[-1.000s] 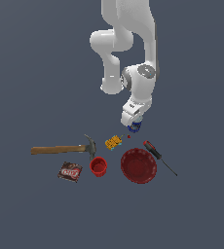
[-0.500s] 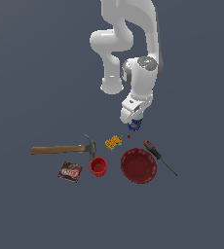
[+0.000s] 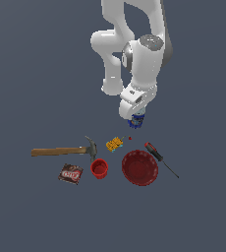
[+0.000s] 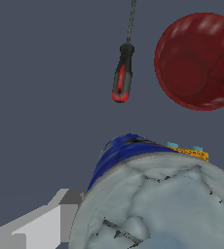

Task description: Pick up a designated object from a clutter of objects.

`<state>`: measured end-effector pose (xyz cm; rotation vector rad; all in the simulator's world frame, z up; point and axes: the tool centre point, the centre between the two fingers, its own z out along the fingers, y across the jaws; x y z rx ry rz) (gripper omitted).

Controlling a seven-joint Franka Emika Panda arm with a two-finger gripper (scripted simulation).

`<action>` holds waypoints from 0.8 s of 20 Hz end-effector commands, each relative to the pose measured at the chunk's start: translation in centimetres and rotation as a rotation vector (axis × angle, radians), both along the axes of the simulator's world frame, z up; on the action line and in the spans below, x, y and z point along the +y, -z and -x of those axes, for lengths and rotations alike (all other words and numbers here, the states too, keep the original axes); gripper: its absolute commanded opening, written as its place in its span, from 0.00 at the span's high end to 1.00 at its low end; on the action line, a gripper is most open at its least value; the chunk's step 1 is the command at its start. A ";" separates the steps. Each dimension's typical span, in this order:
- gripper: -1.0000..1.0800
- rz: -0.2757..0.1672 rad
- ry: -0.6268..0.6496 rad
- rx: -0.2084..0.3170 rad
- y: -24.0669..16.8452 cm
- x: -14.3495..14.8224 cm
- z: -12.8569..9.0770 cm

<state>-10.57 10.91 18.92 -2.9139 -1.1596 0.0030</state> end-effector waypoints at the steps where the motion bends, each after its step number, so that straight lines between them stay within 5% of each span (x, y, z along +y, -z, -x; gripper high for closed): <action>1: 1.00 -0.001 0.000 -0.003 -2.3 -0.4 -0.9; 16: 1.00 0.002 0.001 -0.003 -15.6 -3.0 -6.5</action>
